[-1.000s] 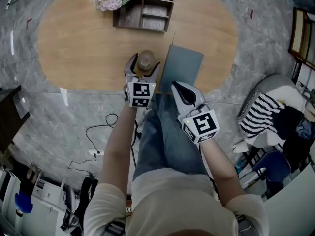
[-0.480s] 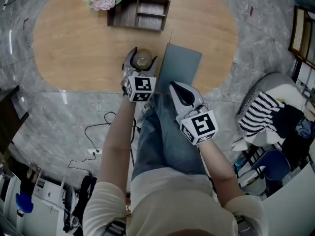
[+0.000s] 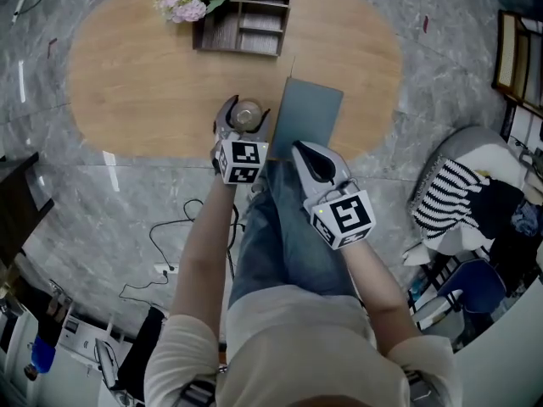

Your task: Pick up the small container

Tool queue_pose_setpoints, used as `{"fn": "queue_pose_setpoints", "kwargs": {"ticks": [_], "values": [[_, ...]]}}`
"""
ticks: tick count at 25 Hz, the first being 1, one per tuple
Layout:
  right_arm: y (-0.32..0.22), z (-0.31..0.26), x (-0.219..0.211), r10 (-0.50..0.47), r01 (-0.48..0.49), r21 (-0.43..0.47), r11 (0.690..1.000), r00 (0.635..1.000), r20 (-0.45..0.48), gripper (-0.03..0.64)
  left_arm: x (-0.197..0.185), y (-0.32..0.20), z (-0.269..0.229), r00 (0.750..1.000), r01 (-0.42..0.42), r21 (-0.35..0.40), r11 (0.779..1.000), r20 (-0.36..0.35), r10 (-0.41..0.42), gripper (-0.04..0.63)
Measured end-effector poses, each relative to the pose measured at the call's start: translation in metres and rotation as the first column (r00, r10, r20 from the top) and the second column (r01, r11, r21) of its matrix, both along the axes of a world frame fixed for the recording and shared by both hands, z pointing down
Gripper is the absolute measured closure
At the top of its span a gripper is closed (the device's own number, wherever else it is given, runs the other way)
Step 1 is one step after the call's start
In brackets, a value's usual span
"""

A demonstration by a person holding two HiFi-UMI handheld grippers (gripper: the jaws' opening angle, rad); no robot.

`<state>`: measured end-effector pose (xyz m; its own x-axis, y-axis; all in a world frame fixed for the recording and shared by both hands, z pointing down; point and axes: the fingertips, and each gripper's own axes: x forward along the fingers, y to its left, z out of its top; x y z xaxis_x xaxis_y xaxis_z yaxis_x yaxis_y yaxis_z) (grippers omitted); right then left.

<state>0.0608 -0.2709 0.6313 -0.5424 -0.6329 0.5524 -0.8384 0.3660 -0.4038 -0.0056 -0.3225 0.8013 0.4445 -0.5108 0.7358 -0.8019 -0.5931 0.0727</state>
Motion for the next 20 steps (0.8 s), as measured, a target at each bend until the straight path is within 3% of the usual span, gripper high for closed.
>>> {"fn": "queue_pose_setpoints", "kwargs": {"ticks": [8,20], "values": [[0.025,-0.040,-0.013,0.001,0.000,0.060,0.998,1.000,-0.014,0.618,-0.010,0.039,-0.056,0.998,0.028,-0.007,1.000,-0.051,-0.028,0.261],[0.078,-0.107,-0.034,0.036,-0.028,0.157,0.987,0.998,-0.048,0.618,-0.037,0.088,-0.161,0.992,0.034,0.066,0.997,-0.126,-0.025,0.261]]}}
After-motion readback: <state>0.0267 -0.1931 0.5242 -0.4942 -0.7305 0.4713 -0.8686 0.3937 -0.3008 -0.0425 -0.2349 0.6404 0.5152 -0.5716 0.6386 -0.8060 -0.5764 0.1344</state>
